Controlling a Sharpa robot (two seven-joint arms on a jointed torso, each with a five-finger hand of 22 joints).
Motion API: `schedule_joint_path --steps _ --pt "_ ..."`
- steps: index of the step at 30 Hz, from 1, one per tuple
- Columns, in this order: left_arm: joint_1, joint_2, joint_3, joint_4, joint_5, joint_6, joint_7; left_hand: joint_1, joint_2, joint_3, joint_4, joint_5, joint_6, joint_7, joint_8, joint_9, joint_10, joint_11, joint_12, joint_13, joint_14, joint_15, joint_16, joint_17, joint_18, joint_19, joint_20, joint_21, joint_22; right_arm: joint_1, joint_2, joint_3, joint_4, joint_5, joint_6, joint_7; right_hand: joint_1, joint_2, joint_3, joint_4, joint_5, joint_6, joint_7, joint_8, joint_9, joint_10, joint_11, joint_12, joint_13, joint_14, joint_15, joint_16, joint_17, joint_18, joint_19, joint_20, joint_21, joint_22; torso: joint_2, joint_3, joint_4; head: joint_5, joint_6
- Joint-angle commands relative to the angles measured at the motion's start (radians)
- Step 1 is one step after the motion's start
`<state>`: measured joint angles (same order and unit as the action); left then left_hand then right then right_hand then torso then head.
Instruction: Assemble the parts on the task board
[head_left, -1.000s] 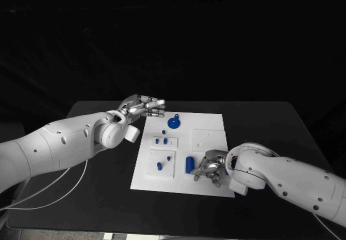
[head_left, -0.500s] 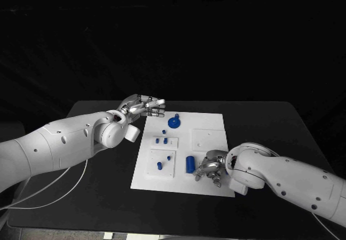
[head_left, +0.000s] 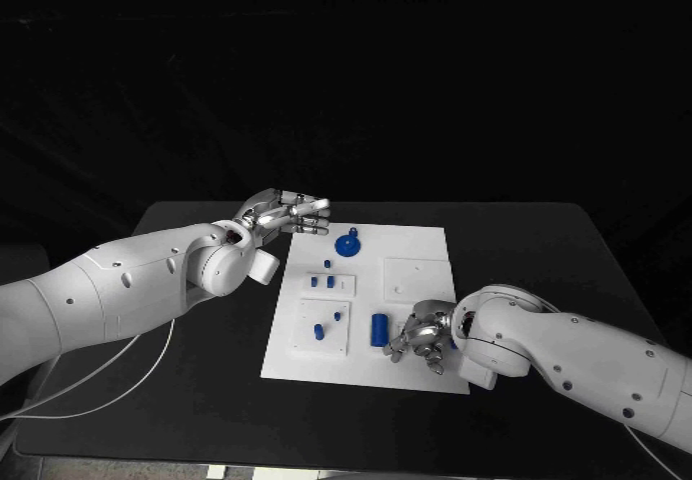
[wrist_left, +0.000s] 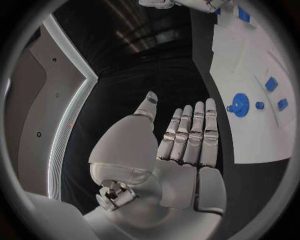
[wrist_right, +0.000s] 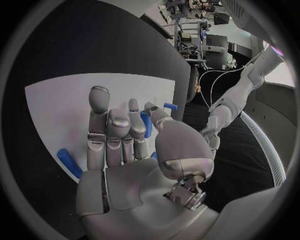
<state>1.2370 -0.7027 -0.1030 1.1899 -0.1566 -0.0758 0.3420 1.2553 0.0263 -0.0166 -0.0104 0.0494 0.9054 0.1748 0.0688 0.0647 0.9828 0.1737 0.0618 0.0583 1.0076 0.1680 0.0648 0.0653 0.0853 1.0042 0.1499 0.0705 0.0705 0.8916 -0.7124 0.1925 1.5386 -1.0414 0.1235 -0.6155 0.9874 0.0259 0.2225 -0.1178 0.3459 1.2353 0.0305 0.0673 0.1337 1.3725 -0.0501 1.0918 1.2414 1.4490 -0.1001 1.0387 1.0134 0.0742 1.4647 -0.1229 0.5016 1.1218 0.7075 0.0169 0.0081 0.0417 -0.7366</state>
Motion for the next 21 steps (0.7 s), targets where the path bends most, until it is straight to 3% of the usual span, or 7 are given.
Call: schedule_joint_path --steps 1,15,17,21 --pt "-0.001 0.001 0.001 0.002 0.002 0.017 0.005 -0.001 0.003 0.001 0.003 -0.001 -0.002 0.002 -0.001 0.0 -0.007 0.001 0.002 0.0 -0.002 0.004 -0.004 0.0 0.008 -0.001 0.006 0.0 0.001 -0.001 -0.002 0.0 0.004 -0.001 0.015 0.018 0.015 0.002 -0.022 0.004 -0.005 0.006 -0.002 -0.004 -0.003 0.007 -0.002 -0.001 -0.001 0.0 -0.004 0.0 -0.001 -0.011 0.039 -0.004 0.002 0.001 0.0 0.0 0.0009 0.001 0.002" --pt "-0.001 0.0 0.001 0.003 0.001 0.017 0.006 -0.001 0.003 0.001 0.003 -0.001 -0.002 0.002 -0.001 0.0 -0.007 0.001 0.002 0.0 -0.002 0.004 -0.004 0.0 0.008 -0.001 0.006 0.0 0.001 -0.002 -0.028 0.002 0.027 0.032 0.011 0.072 0.023 0.006 -0.034 0.01 -0.009 0.003 -0.001 -0.004 -0.007 0.007 -0.001 -0.002 -0.002 0.0 -0.005 -0.002 -0.004 -0.01 0.039 -0.005 -0.001 -0.001 0.0 0.0009 -0.0019 0.001 0.005" --pt "-0.001 0.0 0.001 0.003 0.001 0.017 0.006 -0.001 0.003 0.001 0.003 -0.001 -0.002 0.002 -0.001 0.0 -0.007 0.001 0.002 0.0 -0.002 0.004 -0.004 0.0 0.008 -0.001 0.006 0.0 0.001 -0.002 -0.037 0.007 0.035 0.05 0.014 0.089 0.027 0.005 -0.037 0.011 -0.009 -0.019 0.007 -0.004 -0.012 0.008 0.005 0.002 0.001 0.0 -0.002 -0.001 -0.003 -0.009 0.039 -0.003 0.0 -0.002 0.0 0.0012 -0.0023 0.001 0.006" --pt "-0.001 0.0 0.001 0.004 0.001 0.015 0.008 0.0 0.004 0.001 0.001 -0.001 0.0 0.001 0.0 0.0 -0.006 0.001 0.003 0.0 0.0 0.003 -0.004 0.001 0.008 -0.001 0.006 0.001 0.001 -0.001 -0.068 0.029 0.056 0.083 0.019 0.117 0.038 0.003 -0.055 0.012 -0.027 -0.026 0.01 -0.004 -0.013 0.009 0.007 0.006 0.003 0.0 -0.001 0.0 -0.003 -0.006 0.039 -0.001 0.001 -0.001 0.0 0.0021 -0.0022 -0.004 0.008"
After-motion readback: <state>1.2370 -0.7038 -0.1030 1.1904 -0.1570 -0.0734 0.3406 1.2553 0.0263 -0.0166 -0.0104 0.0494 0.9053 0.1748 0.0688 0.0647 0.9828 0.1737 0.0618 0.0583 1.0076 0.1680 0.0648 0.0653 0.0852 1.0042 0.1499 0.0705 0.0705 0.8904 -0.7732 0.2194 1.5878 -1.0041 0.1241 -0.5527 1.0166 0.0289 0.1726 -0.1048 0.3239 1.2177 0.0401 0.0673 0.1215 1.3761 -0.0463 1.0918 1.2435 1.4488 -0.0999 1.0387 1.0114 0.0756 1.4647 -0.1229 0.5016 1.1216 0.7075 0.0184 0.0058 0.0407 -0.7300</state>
